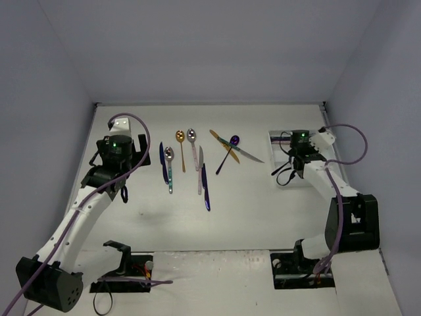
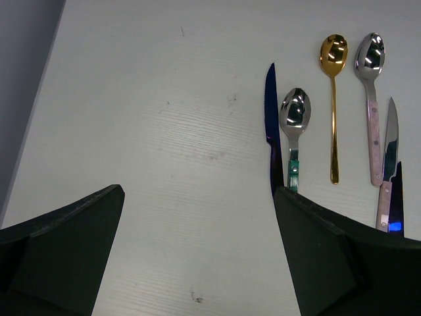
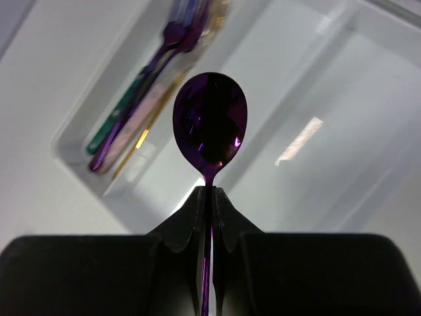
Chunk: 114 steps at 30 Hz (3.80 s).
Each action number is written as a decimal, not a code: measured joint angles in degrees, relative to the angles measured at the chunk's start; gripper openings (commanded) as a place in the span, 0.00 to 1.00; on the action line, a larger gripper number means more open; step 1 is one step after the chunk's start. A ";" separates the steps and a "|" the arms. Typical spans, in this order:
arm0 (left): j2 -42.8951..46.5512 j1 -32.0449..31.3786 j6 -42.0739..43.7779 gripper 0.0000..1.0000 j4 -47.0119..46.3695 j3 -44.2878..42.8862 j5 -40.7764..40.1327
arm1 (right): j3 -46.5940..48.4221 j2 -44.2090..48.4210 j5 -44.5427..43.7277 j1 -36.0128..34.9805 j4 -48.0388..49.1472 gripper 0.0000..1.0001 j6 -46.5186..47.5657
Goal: Sort the eating utensils into containers
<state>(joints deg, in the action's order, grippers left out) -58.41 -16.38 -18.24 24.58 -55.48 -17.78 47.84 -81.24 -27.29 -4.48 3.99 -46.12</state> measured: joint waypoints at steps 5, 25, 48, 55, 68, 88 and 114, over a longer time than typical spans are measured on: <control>0.00 0.01 -0.02 0.97 0.02 0.00 0.11 | -3.34 0.77 1.78 8.00 -0.34 0.00 -3.52; -0.78 0.00 -0.04 0.97 0.04 0.00 0.45 | -0.27 -9.28 5.09 11.35 0.65 0.56 -6.48; -0.83 0.02 -0.02 0.97 0.11 0.00 0.81 | 23.02 -28.01 -0.80 -31.51 1.30 0.43 10.14; -0.83 0.02 -0.02 0.97 0.11 0.00 0.83 | 28.00 -35.48 -1.66 -32.97 -0.19 0.37 8.37; -0.83 0.02 -0.02 0.97 0.13 0.00 0.83 | 34.44 -42.75 -5.77 -32.99 -1.69 0.17 6.46; -0.81 0.02 -0.02 0.97 0.13 0.00 0.83 | 28.50 -37.58 -2.01 -31.08 -3.24 0.00 9.37; -0.72 0.02 -0.02 0.97 0.13 0.00 0.82 | 31.33 -34.46 19.91 -37.92 1.65 0.00 24.18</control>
<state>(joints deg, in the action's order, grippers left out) -59.13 -16.36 -18.26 24.71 -55.48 -16.96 79.17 -115.70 -7.38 -42.40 5.64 -21.95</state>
